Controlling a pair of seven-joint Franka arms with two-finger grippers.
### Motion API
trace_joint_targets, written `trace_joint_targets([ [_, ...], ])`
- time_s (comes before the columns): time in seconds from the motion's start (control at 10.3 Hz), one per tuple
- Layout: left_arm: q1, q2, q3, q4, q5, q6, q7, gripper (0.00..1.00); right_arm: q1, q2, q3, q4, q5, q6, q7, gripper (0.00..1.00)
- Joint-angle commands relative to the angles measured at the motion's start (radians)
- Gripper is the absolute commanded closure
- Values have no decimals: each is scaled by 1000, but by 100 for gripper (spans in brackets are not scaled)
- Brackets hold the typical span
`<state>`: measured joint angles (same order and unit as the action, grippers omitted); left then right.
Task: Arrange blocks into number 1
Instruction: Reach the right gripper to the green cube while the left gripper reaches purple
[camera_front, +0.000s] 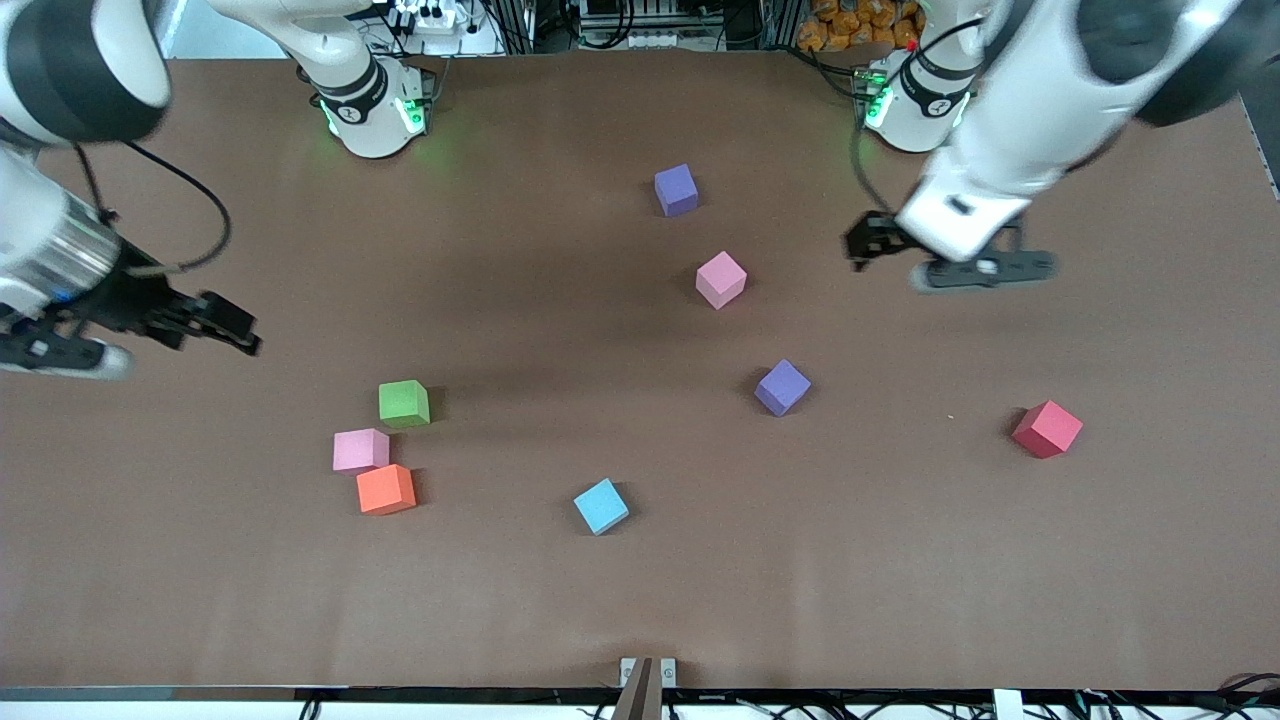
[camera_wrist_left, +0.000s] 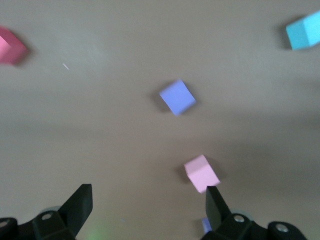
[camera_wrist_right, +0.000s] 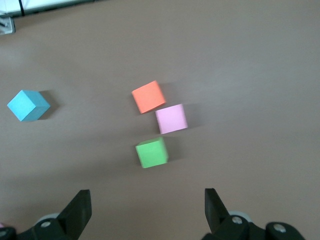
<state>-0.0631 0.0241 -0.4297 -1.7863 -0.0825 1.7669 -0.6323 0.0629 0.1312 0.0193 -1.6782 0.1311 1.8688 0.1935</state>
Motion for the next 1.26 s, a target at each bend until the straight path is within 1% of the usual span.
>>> trace_joint_targets([
  [0.0, -56, -18, -90, -143, -75, 138, -229, 0, -3, 115, -1, -38, 68, 110, 15, 0],
  [0.1, -91, 15, -124, -181, -89, 204, -274, 0, -9, 187, -1, -34, 67, 171, 11, 0],
  [0.19, -147, 54, -138, -218, -97, 285, -365, 0, -3, 261, -2, -34, 59, 250, -17, 0],
  [0.29, -199, 91, -138, -254, -97, 366, -464, 0, 26, 322, -4, -37, 55, 327, -73, 0],
  [0.39, -245, 132, -138, -272, -91, 419, -512, 0, 58, 364, -25, -43, 48, 383, -139, 0],
  [0.49, -279, 167, -138, -280, -85, 431, -535, 0, 75, 367, -33, -72, 29, 407, -194, 0],
  [0.58, -309, 199, -138, -289, -83, 437, -555, 0, 81, 367, -32, -98, 10, 420, -207, 0],
  [0.68, -328, 207, -138, -317, -82, 441, -570, 0, 96, 363, -32, -125, 10, 435, -207, 0],
  [0.78, -331, 214, -141, -349, -89, 471, -593, 0, 100, 354, -32, -164, 10, 469, -207, 0],
  [0.87, -348, 239, -158, -361, -95, 503, -703, 0, 101, 334, -32, -211, 10, 513, -207, 0],
  [0.97, -369, 276, -170, -366, -83, 520, -768, 0, 100, 314, -32, -237, 10, 527, -209, 0],
  [1.07, -386, 286, -172, -392, -83, 546, -780, 0, 100, 288, -32, -262, 10, 526, -215, 0],
  [1.17, -386, 283, -197, -433, -83, 596, -787, 0, 100, 265, -32, -288, 10, 523, -215, 0],
])
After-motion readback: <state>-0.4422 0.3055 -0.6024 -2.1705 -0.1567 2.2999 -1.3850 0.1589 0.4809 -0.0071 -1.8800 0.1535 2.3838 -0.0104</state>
